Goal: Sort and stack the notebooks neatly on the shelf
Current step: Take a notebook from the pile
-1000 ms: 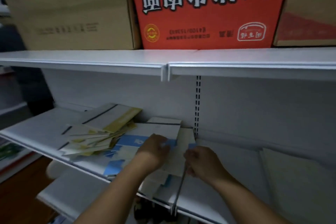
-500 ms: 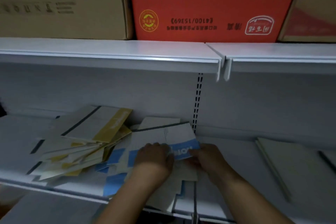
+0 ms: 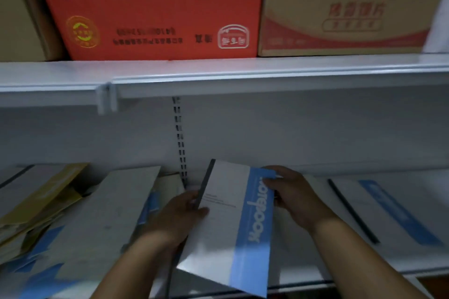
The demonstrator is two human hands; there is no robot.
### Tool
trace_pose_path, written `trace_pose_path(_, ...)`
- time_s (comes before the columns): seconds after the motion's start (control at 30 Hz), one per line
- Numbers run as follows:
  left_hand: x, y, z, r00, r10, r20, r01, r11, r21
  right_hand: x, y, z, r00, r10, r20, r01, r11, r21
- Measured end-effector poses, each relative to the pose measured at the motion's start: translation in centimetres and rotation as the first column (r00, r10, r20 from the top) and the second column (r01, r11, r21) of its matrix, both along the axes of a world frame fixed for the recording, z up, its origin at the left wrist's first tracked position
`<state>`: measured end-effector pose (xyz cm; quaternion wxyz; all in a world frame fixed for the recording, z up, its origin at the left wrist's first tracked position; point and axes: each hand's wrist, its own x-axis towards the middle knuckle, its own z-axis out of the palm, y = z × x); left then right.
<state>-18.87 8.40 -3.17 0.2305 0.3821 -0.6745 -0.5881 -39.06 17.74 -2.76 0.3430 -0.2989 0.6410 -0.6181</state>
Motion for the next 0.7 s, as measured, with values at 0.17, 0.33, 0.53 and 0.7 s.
trace_pose_path(0.17, -8.8, 4.8, -1.8, 0.96, 0.21, -0.187, -0.17, 0.963, 0.207, -5.2, 6.1, -1.7, 0.977, 0.019, -0.211, 0.024, 0.98, 0.197)
trace_pose_path(0.33, -17.1, 9.6, -2.3, 0.979, 0.122, -0.164, -0.092, 0.979, 0.18, -11.4, 12.1, -2.5, 0.95, 0.013, -0.312, 0.06, 0.973, 0.224)
trace_pose_path(0.53, -25.0, 14.6, -2.6, 0.973, -0.217, 0.074, 0.217, 0.976, 0.006, -20.1, 17.7, -3.7, 0.919, -0.13, -0.371, 0.242, 0.931, 0.274)
trace_pose_path(0.7, -29.3, 17.0, -3.5, 0.805, -0.381, 0.456, 0.504, 0.844, -0.184, -24.9, 19.4, -5.0, 0.847, -0.086, -0.524, 0.317, 0.874, 0.369)
